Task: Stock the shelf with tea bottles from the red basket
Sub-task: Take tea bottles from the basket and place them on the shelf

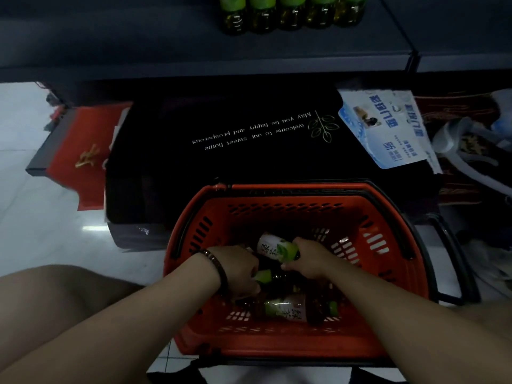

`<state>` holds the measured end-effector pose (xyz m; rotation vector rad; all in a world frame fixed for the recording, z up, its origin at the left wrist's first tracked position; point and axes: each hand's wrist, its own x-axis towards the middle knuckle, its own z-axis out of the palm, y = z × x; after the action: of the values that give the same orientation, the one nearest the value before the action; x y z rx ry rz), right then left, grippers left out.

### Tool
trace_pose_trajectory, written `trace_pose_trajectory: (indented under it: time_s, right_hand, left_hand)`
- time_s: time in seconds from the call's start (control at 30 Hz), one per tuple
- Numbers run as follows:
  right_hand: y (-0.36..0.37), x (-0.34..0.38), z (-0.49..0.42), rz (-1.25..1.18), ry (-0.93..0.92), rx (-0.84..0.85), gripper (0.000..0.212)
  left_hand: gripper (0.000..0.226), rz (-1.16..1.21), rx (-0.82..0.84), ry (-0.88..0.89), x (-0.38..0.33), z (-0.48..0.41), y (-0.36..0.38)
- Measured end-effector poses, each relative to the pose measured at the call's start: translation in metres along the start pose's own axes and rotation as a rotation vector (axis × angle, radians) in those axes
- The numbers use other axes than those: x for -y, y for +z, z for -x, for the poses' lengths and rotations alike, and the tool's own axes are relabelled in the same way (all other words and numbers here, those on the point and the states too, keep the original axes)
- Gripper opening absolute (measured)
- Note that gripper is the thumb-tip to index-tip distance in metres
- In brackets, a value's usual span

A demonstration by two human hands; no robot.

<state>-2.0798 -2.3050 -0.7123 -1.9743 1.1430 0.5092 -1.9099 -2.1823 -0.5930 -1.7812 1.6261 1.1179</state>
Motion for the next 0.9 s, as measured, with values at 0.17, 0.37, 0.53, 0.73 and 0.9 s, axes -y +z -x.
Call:
trace_pose_trajectory:
  time_s: [0.17, 0.37, 0.53, 0.73, 0.9]
  right_hand:
    - [-0.002, -0.002, 0.022, -0.222, 0.001, -0.038, 0.038]
    - [-0.009, 0.021, 0.067, -0.592, -0.108, -0.075, 0.026]
    - [-0.015, 0.041, 0.098, -0.758, -0.24, -0.135, 0.025]
    - [-0.022, 0.056, 0.101, -0.854, -0.285, -0.033, 0.028]
    - [-0.006, 0.067, 0.076, -0.429, -0.221, -0.071, 0.042]
  left_hand:
    - [0.047, 0.019, -0.005, 0.004, 0.0, 0.006, -0.004]
    - [0.043, 0.271, -0.072, 0.011, 0.017, 0.01, 0.002]
    - [0.05, 0.933, -0.257, 0.182, 0.015, 0.011, 0.008]
    - [0.047, 1.543, -0.365, 0.24, 0.008, 0.007, 0.006]
    - [0.017, 1.394, -0.594, 0.065, 0.02, 0.0, 0.011]
